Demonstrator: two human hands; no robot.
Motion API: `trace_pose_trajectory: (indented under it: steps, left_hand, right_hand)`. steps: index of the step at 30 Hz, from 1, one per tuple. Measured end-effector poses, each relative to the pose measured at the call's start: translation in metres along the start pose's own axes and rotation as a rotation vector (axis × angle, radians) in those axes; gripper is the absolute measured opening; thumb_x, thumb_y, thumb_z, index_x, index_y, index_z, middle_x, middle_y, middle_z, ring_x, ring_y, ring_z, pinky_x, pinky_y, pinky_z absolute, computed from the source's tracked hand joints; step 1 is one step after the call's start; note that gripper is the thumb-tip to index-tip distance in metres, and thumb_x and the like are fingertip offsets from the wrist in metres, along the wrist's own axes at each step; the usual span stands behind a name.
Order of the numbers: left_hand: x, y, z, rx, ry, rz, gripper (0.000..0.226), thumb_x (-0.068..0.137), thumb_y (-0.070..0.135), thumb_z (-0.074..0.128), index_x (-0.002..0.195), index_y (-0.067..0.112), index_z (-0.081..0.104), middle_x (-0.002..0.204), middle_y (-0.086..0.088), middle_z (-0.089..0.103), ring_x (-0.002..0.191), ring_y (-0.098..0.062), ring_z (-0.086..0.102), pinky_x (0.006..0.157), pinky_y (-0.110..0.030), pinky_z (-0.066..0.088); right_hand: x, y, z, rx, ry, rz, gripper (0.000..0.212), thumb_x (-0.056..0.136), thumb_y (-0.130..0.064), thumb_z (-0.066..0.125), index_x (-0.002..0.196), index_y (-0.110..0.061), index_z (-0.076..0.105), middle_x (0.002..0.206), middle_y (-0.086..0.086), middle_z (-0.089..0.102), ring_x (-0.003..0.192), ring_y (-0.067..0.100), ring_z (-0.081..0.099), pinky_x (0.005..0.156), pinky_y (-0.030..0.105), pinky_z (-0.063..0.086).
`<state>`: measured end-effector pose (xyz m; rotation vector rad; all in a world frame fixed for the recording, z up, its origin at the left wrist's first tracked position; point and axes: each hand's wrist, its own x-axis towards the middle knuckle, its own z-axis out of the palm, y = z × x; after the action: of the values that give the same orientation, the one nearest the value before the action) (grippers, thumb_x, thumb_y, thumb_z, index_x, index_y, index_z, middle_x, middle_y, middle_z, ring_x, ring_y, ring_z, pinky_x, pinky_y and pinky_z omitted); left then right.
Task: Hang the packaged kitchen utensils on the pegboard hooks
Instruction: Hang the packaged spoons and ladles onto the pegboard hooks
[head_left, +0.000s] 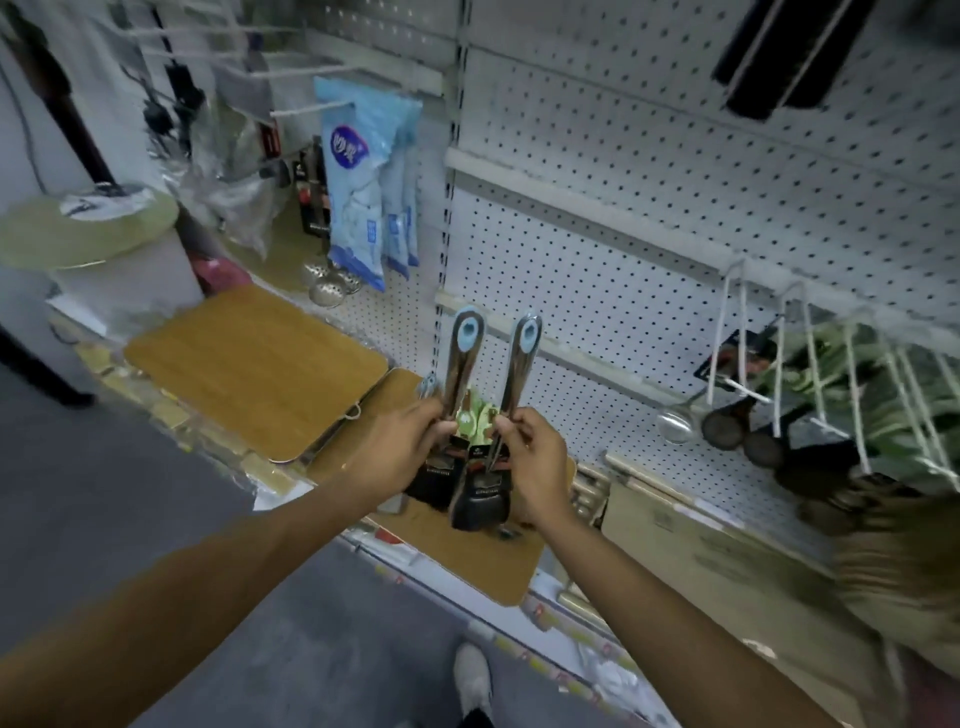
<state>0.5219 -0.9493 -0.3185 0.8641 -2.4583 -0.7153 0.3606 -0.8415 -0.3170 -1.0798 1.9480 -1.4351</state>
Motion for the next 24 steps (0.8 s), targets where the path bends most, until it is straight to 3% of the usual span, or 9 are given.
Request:
trace_pose_trajectory:
  steps: [4, 10, 15, 21, 24]
  left_hand:
    - [-0.008, 0.035, 0.006, -0.011, -0.093, 0.105, 0.025, 0.098, 0.053, 0.042, 0.084, 0.032, 0.045, 0.066, 0.015, 0.047, 0.058, 0.004, 0.047, 0.050, -0.016, 0.029]
    - [-0.009, 0.099, 0.042, -0.023, -0.229, 0.266, 0.037, 0.097, 0.055, 0.041, 0.089, 0.022, 0.056, 0.078, 0.013, 0.056, 0.068, 0.001, 0.053, 0.058, -0.013, 0.037]
    - [-0.008, 0.158, 0.081, -0.072, -0.290, 0.424, 0.061, 0.095, 0.069, 0.024, 0.089, 0.018, 0.057, 0.081, 0.006, 0.061, 0.073, -0.010, 0.056, 0.064, -0.029, 0.043]
    - [-0.007, 0.229, 0.147, -0.094, -0.390, 0.481, 0.055, 0.090, 0.076, 0.022, 0.099, 0.035, 0.057, 0.081, 0.016, 0.061, 0.068, 0.001, 0.055, 0.060, -0.023, 0.042]
    - [-0.003, 0.264, 0.184, -0.119, -0.446, 0.487, 0.051, 0.091, 0.072, 0.031, 0.097, 0.030, 0.060, 0.081, 0.016, 0.061, 0.071, -0.003, 0.059, 0.062, -0.026, 0.048]
  right_hand:
    - [-0.034, 0.001, -0.047, 0.024, 0.038, 0.031, 0.031, 0.087, -0.062, 0.055, 0.082, -0.032, 0.060, 0.086, -0.002, 0.073, 0.084, 0.017, 0.070, 0.075, 0.056, 0.057]
    - [-0.081, 0.007, -0.127, 0.053, 0.179, 0.069, 0.020, 0.096, -0.030, 0.059, 0.081, -0.017, 0.061, 0.082, 0.003, 0.072, 0.081, 0.019, 0.069, 0.080, 0.057, 0.055]
    - [-0.114, 0.023, -0.194, 0.053, 0.281, 0.090, 0.022, 0.098, -0.027, 0.057, 0.077, -0.023, 0.057, 0.077, 0.006, 0.067, 0.078, 0.025, 0.065, 0.075, 0.055, 0.052]
    - [-0.152, 0.055, -0.276, 0.057, 0.380, 0.151, 0.022, 0.098, -0.032, 0.056, 0.077, -0.028, 0.061, 0.077, -0.001, 0.068, 0.075, 0.016, 0.066, 0.075, 0.049, 0.054]
    - [-0.164, 0.073, -0.317, 0.064, 0.418, 0.174, 0.023, 0.097, -0.031, 0.058, 0.075, -0.025, 0.061, 0.074, 0.000, 0.067, 0.071, 0.014, 0.063, 0.070, 0.050, 0.054]
